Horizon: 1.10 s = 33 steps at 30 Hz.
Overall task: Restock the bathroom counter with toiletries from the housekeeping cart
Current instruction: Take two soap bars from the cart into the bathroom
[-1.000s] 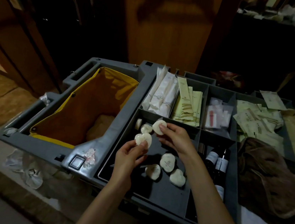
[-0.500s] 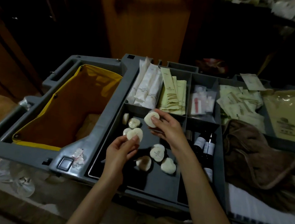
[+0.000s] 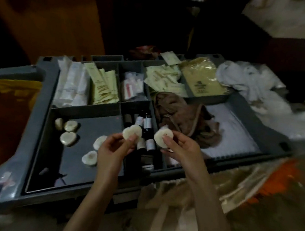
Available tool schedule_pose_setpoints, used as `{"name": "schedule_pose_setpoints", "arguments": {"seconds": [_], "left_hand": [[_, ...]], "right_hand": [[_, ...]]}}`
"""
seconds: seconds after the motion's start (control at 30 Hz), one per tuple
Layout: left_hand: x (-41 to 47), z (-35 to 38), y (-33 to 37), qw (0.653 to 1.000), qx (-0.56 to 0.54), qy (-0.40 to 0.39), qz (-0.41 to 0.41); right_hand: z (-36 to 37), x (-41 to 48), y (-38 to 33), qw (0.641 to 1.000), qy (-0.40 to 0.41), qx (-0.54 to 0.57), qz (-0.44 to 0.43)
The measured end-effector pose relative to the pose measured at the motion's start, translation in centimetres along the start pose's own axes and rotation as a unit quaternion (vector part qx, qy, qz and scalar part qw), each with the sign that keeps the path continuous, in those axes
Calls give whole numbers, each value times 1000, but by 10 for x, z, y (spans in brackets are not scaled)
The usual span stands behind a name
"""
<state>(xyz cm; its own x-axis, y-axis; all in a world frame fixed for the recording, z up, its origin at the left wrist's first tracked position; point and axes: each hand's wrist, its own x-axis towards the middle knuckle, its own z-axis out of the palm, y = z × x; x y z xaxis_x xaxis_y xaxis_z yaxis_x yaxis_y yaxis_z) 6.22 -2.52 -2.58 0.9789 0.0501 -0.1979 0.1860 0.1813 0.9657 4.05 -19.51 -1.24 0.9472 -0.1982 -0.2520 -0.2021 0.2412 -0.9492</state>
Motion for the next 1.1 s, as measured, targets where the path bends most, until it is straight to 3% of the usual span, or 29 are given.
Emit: {"name": "schedule_pose_setpoints", "arguments": {"seconds": [0.27, 0.5, 0.7, 0.9, 1.1], "left_hand": [[-77, 102, -4, 979, 17, -193, -57], [-160, 164, -25, 920, 65, -369, -113], [-238, 200, -49, 857, 98, -483, -147], [-302, 222, -66, 790, 132, -576, -163], [-337, 231, -79, 694, 160, -685, -155]], "right_hand": [[-102, -106, -13, 981, 184, -9, -60], [-166, -218, -7, 946, 313, 65, -59], [-194, -317, 9, 898, 414, 123, -81], [-198, -397, 32, 833, 539, 92, -88], [-185, -440, 51, 778, 617, 71, -93]]}}
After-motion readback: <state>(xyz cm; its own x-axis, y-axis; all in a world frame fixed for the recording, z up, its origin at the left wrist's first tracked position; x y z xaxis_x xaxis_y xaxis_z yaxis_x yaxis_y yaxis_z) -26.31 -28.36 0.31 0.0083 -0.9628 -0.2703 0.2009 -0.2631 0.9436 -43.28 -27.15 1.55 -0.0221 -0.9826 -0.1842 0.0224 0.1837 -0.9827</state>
